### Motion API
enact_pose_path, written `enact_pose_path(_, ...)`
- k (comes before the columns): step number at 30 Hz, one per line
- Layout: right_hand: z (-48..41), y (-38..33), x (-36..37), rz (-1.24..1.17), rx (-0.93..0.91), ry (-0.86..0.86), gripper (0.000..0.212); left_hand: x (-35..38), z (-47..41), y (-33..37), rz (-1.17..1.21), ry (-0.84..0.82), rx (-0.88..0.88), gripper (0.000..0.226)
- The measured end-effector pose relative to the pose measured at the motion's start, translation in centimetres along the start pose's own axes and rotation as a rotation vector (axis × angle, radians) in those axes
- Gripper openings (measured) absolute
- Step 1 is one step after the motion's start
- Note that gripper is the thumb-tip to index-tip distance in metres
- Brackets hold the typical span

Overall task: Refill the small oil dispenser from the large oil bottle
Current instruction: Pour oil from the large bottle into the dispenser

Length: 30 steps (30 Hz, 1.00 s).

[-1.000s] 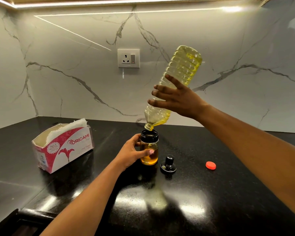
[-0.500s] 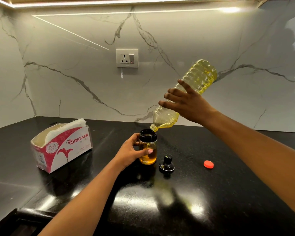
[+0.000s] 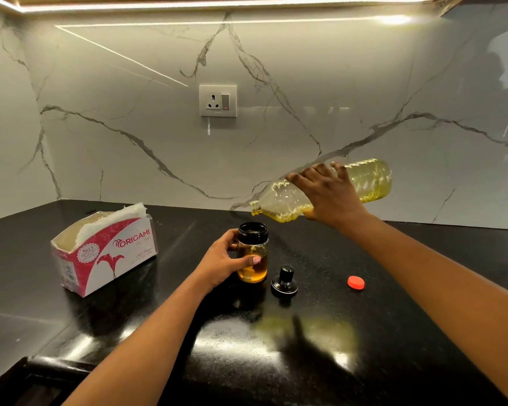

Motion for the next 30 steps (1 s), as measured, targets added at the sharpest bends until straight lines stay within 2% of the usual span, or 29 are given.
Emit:
enact_pose_path(13, 2.1, 0.3, 1.2, 0.102, -0.062, 0.048, 0.082, 0.0, 0.0, 0.0, -0.028, -0.009, 0.004, 0.061)
enact_pose_path(22, 2.7, 1.0, 1.4, 0.079, -0.023, 0.059, 0.086, 0.0, 0.0, -0.1, -0.032, -0.012, 0.001, 0.062)
enact_pose_path(26, 3.3, 1.5, 1.6, 0.07, -0.002, 0.065, 0.078, 0.0, -0.1, -0.2, -0.032, -0.012, 0.001, 0.061)
enact_pose_path(30, 3.2, 1.5, 0.9, -0.136, 0.161, -0.123, 0.083, 0.0, 0.0, -0.2, -0.023, -0.016, -0.003, 0.067)
Point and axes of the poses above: each hand's wrist, its own z-axis away from the middle knuckle, its own x-axis out of the palm, y = z × x, the point moved 2 cm from there along -z, towards the middle knuckle, and after that the axes turned 2 degrees about x, right-handed, at the moved point
